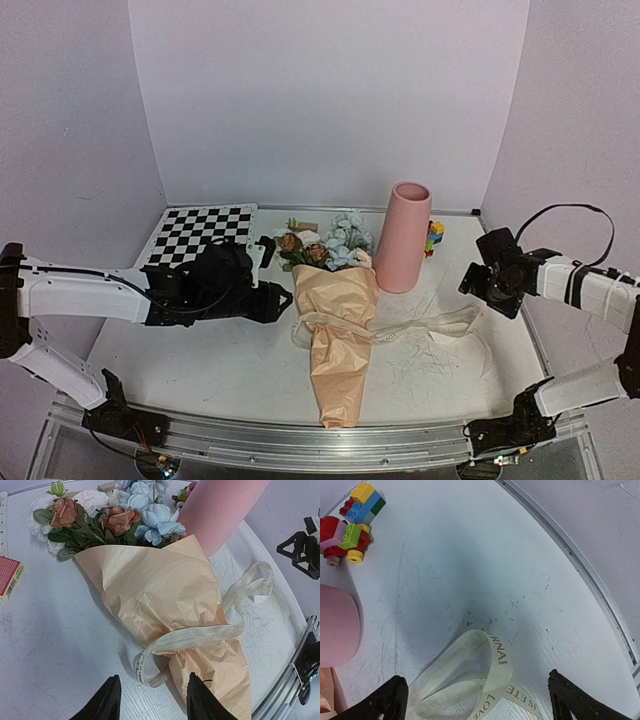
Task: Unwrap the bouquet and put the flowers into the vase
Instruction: Untie the ribbon from the wrapping paper.
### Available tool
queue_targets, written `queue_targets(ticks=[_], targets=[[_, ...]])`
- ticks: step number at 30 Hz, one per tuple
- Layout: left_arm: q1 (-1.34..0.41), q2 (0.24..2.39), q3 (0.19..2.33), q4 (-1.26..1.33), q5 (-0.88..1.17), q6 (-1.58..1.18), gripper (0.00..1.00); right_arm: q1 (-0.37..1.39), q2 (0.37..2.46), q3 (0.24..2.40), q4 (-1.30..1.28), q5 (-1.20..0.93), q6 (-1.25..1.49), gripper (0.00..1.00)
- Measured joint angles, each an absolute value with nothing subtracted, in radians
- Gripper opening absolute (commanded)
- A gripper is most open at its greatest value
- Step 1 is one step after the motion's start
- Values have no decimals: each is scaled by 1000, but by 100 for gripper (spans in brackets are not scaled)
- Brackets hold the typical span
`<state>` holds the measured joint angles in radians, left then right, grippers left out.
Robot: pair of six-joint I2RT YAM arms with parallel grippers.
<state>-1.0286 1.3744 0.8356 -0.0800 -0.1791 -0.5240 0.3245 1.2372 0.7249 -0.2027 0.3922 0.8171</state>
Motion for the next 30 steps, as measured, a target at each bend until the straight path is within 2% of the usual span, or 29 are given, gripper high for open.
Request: queue_targets(ticks=[7,12,17,22,28,30], targets=[[-1029,1376,836,-80,-177,-524,46,255,1329,888,-184,240,746,95],[-1029,1371,812,-79,-171,-529,46,248,1338,939,-149,153,710,85],[-1029,1366,774,-89,-167,-545,46,251,1309,814,-135,71,712,78],[-1029,1363,770,-93,-168,-552,45,332,1216,624,-131,90,796,73],[-1029,1362,770,-96,-167,-551,45,464,1215,579,-103,141,929,64],[-1029,1362,770,-96,-167,-551,45,505,1235,579,-86,157,977,67]])
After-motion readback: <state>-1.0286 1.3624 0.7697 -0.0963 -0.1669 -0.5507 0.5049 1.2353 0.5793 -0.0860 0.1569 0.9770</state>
